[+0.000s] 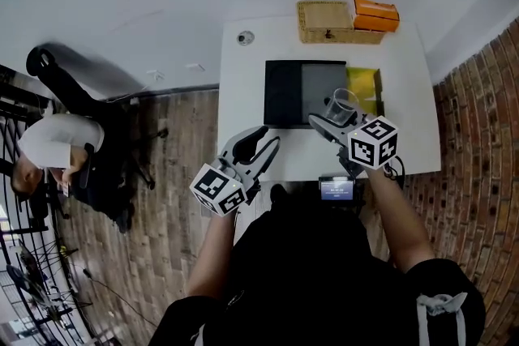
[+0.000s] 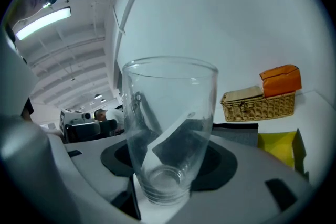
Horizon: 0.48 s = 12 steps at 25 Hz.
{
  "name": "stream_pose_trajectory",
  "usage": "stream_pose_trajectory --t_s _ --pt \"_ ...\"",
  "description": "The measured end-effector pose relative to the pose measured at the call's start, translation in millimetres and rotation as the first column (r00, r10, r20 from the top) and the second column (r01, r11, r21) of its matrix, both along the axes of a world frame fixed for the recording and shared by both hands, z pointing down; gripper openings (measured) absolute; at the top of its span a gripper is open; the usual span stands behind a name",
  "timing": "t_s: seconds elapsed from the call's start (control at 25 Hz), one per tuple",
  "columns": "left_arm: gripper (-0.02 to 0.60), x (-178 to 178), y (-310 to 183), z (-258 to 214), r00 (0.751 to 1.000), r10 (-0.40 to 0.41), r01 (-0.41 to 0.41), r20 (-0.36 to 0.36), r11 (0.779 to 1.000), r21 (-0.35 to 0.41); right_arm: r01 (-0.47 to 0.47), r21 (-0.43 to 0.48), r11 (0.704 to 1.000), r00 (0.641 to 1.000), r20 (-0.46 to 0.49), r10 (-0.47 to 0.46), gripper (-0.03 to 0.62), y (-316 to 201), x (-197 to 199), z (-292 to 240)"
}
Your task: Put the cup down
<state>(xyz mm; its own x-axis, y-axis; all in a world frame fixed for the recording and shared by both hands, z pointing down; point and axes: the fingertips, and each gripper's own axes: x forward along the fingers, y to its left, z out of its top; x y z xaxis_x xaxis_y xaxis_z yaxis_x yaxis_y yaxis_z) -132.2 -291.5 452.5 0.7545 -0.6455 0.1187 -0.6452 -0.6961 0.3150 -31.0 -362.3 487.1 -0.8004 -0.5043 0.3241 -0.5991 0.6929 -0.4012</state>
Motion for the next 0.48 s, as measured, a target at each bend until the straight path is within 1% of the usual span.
stream_pose_trajectory --t_s 0.08,0.28,0.48 --pt "0.147 -3 2 3 1.0 -0.008 0.009 0.008 1.0 -0.012 0.004 0.007 1.0 1.0 -0.027 -0.004 0.272 -16 1 7" --pt "0.147 -8 8 10 0.999 -0.039 0.04 0.018 0.998 -0.041 0.011 0.039 0.999 0.998 -0.062 -0.008 0.272 -69 -5 15" --pt "0.147 -24 12 14 0.995 -0.094 0.097 0.042 0.993 -0.062 0.024 0.083 0.996 0.999 -0.04 -0.021 0.272 -118 -34 18"
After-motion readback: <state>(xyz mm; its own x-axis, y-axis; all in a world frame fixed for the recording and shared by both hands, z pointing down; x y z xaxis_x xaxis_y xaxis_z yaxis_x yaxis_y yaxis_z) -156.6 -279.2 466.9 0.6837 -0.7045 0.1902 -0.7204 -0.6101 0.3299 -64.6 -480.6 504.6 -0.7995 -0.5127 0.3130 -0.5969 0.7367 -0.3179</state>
